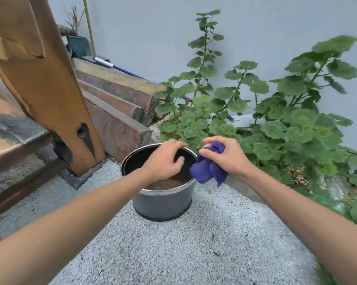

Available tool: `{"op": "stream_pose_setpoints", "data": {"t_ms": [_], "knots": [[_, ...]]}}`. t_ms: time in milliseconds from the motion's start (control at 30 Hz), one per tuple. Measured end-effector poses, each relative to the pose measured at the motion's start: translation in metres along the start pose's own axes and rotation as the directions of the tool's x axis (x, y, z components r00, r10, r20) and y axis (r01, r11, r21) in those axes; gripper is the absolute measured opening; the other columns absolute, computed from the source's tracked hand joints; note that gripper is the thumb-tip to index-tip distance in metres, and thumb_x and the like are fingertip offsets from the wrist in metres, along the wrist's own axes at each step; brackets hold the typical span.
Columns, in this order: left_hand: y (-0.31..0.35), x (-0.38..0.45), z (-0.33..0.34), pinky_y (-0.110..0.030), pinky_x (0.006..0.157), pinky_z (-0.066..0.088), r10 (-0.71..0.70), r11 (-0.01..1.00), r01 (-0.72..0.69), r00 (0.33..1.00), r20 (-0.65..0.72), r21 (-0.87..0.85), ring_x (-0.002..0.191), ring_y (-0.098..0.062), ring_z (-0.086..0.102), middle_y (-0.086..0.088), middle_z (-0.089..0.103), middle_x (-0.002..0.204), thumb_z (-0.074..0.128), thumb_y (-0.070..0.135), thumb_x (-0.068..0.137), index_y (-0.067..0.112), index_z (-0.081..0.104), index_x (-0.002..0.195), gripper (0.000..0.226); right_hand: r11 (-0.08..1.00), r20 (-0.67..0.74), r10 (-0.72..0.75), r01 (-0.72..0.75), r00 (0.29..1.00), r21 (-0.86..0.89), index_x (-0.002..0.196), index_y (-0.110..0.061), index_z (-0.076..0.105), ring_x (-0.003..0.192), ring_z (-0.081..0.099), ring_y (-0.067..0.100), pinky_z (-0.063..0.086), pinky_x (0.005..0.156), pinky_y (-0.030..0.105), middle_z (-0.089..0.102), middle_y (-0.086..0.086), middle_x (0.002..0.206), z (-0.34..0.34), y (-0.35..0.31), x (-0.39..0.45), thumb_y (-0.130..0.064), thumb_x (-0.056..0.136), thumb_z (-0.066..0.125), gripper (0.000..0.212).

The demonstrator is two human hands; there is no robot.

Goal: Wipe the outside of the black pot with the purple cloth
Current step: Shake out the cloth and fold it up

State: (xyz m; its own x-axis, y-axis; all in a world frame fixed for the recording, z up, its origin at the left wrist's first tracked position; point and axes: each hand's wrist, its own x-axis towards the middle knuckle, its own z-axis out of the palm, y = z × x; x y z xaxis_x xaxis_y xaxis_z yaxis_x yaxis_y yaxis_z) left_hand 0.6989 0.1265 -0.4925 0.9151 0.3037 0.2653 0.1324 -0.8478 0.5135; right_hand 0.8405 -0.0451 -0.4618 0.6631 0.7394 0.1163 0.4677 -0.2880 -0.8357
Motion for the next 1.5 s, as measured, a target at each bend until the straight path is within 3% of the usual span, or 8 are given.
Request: {"op": "stream_pose_setpoints", "data": {"t_ms": [200, 367, 533, 767, 933, 1100, 1233, 1500], "knots": [[0.073, 0.054, -0.061, -0.037, 0.116, 0.038, 0.004, 0.867, 0.087, 0.983, 0.181, -0.490, 0.133, -0.014, 0.050, -0.005, 0.052, 0.147, 0.061, -0.009, 0.088, 0.006, 0.048, 0.145, 0.060, 0.983, 0.045, -0.185, 0.183, 0.982, 0.032, 0.126, -0.010, 0.068, 0.117, 0.070, 0.015, 0.052, 0.105, 0.026, 0.074, 0.005, 0.122, -0.082, -0.089, 0.001, 0.014, 0.084, 0.072, 0.048], [0.138, 0.083, -0.141, -0.044, 0.098, 0.052, 0.101, 0.798, 0.053, 0.970, 0.220, -0.600, 0.102, -0.012, 0.062, -0.013, 0.072, 0.112, 0.070, 0.020, 0.090, 0.005, 0.070, 0.113, 0.028, 0.981, 0.014, -0.186, 0.185, 0.982, 0.067, 0.132, -0.002, 0.064, 0.119, 0.069, 0.018, 0.053, 0.103, 0.025, 0.070, 0.010, 0.129, -0.140, -0.173, 0.004, 0.019, 0.084, 0.068, 0.052], [0.208, 0.108, -0.235, -0.041, 0.080, 0.044, 0.019, 0.725, 0.162, 0.967, 0.255, -0.670, 0.087, -0.015, 0.054, -0.009, 0.068, 0.092, 0.059, 0.026, 0.096, -0.002, 0.071, 0.103, 0.032, 0.985, 0.070, -0.126, 0.117, 0.990, 0.124, 0.137, -0.003, 0.061, 0.124, 0.067, 0.013, 0.053, 0.105, 0.027, 0.068, 0.005, 0.135, -0.212, -0.264, 0.008, 0.008, 0.083, 0.081, 0.059], [0.307, 0.139, -0.380, -0.035, 0.072, 0.039, -0.029, 0.777, 0.210, 0.954, 0.300, -0.593, 0.073, -0.014, 0.049, -0.002, 0.058, 0.076, 0.052, 0.028, 0.094, -0.002, 0.067, 0.088, 0.034, 0.993, 0.215, -0.029, 0.004, 0.976, 0.116, 0.126, -0.016, 0.071, 0.093, 0.068, 0.013, 0.053, 0.083, 0.030, 0.077, 0.010, 0.113, -0.304, -0.383, 0.004, 0.005, 0.077, 0.065, 0.054], [0.366, 0.153, -0.465, -0.034, 0.066, 0.030, -0.063, 0.798, 0.268, 0.928, 0.366, -0.540, 0.068, -0.016, 0.041, -0.008, 0.049, 0.070, 0.055, 0.025, 0.095, -0.009, 0.060, 0.083, 0.037, 0.975, 0.158, 0.044, -0.077, 0.986, 0.207, 0.117, -0.017, 0.076, 0.105, 0.072, 0.008, 0.055, 0.090, 0.026, 0.078, -0.004, 0.113, -0.359, -0.457, 0.000, 0.008, 0.090, 0.060, 0.040], [0.412, 0.158, -0.524, -0.031, 0.063, 0.035, -0.079, 0.791, 0.243, 0.950, 0.301, -0.561, 0.068, -0.014, 0.049, -0.005, 0.060, 0.074, 0.052, 0.022, 0.101, 0.002, 0.070, 0.088, 0.030, 0.944, 0.199, 0.111, -0.166, 0.974, 0.286, 0.111, -0.028, 0.078, 0.096, 0.073, 0.010, 0.057, 0.083, 0.024, 0.080, 0.000, 0.106, -0.405, -0.518, -0.007, -0.024, 0.091, 0.076, 0.020], [0.441, 0.168, -0.564, -0.035, 0.069, 0.042, -0.072, 0.839, 0.150, 0.983, 0.166, -0.523, 0.072, -0.012, 0.052, -0.008, 0.063, 0.075, 0.049, 0.025, 0.100, 0.001, 0.068, 0.085, 0.034, 0.962, 0.225, 0.125, -0.174, 0.966, 0.212, 0.101, -0.033, 0.080, 0.084, 0.070, 0.009, 0.058, 0.080, 0.030, 0.080, 0.006, 0.096, -0.444, -0.551, -0.013, -0.040, 0.070, 0.091, 0.033], [0.456, 0.169, -0.608, -0.030, 0.054, 0.027, 0.007, 0.958, 0.002, 0.999, 0.031, -0.288, 0.055, -0.009, 0.032, 0.001, 0.036, 0.061, 0.049, 0.017, 0.101, 0.001, 0.041, 0.066, 0.039, 0.994, 0.359, 0.094, -0.107, 0.928, 0.016, 0.111, -0.005, 0.074, 0.088, 0.074, 0.014, 0.059, 0.080, 0.030, 0.080, 0.008, 0.102, -0.489, -0.577, -0.025, 0.000, 0.083, 0.084, 0.030]]}}
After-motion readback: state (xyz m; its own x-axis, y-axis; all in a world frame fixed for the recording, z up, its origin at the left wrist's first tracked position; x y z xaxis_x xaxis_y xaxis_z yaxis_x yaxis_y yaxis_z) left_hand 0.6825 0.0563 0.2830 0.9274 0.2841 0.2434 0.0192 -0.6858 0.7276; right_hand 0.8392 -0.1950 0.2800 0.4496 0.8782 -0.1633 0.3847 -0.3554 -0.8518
